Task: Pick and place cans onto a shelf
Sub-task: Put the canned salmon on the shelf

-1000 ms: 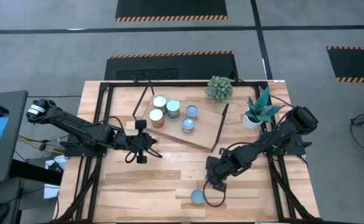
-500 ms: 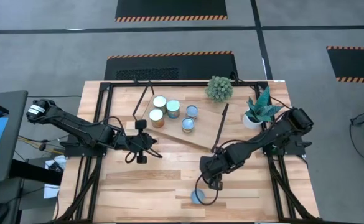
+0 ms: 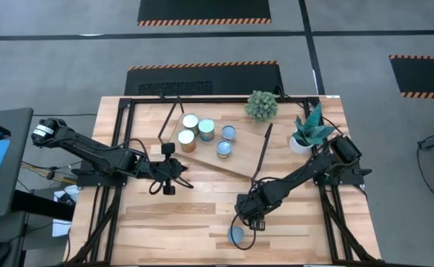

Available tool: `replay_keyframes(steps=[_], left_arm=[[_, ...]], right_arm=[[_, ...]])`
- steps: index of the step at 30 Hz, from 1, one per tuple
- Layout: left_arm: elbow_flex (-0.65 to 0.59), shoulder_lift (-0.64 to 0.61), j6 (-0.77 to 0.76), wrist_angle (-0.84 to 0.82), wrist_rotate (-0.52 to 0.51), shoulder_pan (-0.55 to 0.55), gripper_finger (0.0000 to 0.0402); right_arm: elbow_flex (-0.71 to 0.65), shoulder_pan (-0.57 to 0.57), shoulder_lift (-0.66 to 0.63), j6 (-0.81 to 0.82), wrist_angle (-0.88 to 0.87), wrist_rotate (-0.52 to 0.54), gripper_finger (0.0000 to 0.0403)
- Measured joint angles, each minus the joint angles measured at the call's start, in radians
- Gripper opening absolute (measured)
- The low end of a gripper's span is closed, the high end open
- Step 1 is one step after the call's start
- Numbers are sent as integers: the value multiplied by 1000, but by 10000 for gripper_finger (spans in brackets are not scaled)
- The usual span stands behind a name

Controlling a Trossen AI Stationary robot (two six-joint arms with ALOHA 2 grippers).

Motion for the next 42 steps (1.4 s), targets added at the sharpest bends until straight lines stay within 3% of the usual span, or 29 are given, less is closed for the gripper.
replay_keyframes(steps=[7, 15, 20, 25, 29, 33, 36, 42], left_arm=[[0, 0, 1, -1, 0, 0, 0], [0, 0, 1, -1, 0, 0, 0], [0, 0, 1, -5, 0, 0, 0], [0, 0, 1, -6, 0, 0, 0], [0, 0, 1, -7, 0, 0, 0], [0, 0, 1, -11, 0, 0, 0], [0, 0, 1, -12, 0, 0, 0], [0, 0, 1, -9, 0, 0, 0]], right_arm=[[5, -9, 24, -8, 4, 0, 137], [0, -56, 11, -8, 76, 14, 15], [11, -95, 14, 34, 113, 20, 9], [137, -122, -9, -80, 47, 28, 6], [286, -150, -15, -225, -112, 43, 5], [405, -203, -19, -345, -280, 154, 5], [443, -260, -19, -417, -406, 211, 4], [436, -406, -19, -577, -479, 216, 9]])
